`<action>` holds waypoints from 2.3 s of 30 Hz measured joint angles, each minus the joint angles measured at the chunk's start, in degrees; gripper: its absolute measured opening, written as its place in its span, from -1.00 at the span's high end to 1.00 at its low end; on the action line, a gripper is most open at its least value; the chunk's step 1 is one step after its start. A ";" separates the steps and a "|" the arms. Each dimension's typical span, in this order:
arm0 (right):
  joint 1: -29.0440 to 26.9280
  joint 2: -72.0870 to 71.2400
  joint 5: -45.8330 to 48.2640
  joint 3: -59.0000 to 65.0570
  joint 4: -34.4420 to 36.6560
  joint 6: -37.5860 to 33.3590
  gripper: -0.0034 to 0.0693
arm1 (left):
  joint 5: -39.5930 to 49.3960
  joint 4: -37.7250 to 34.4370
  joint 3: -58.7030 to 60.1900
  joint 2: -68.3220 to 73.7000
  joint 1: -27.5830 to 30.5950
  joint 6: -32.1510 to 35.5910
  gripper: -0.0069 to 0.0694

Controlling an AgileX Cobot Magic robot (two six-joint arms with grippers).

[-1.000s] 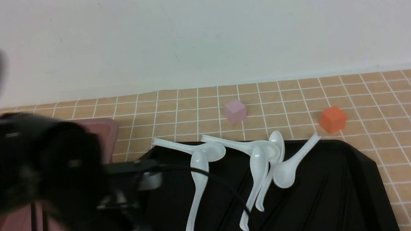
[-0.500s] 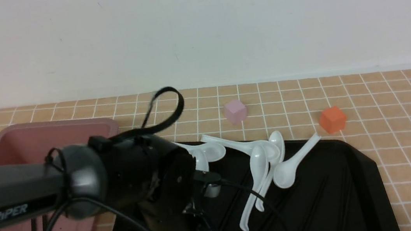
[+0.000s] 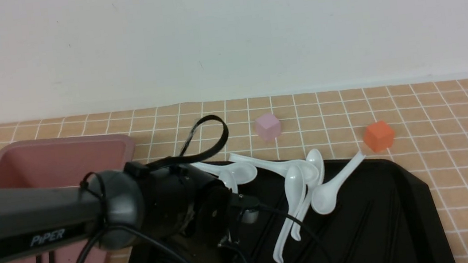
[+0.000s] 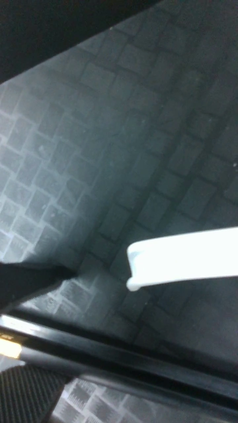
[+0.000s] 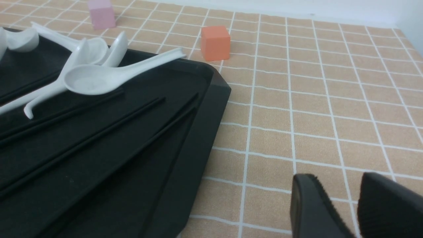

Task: On brown tablecloth take chopsticks from black tray and put them in box.
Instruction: 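Reach over to the black tray and grasp a pair of chopsticks with the left gripper, then place the chopsticks into the pink bin with the left gripper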

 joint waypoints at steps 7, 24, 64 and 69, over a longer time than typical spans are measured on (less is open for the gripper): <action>0.00 0.00 0.00 0.00 0.00 0.00 0.25 | -0.64 0.66 -0.59 1.19 0.00 0.00 0.44; 0.00 0.00 0.00 0.00 0.00 0.00 0.25 | 7.30 -5.93 -0.72 -9.47 -0.02 4.84 0.53; 0.00 0.00 0.00 0.00 0.00 0.00 0.25 | 14.25 -1.28 -7.45 -8.72 40.54 0.23 0.48; 0.00 0.00 0.00 0.00 0.00 0.00 0.25 | 17.76 -1.89 -7.45 -8.72 40.54 0.16 0.27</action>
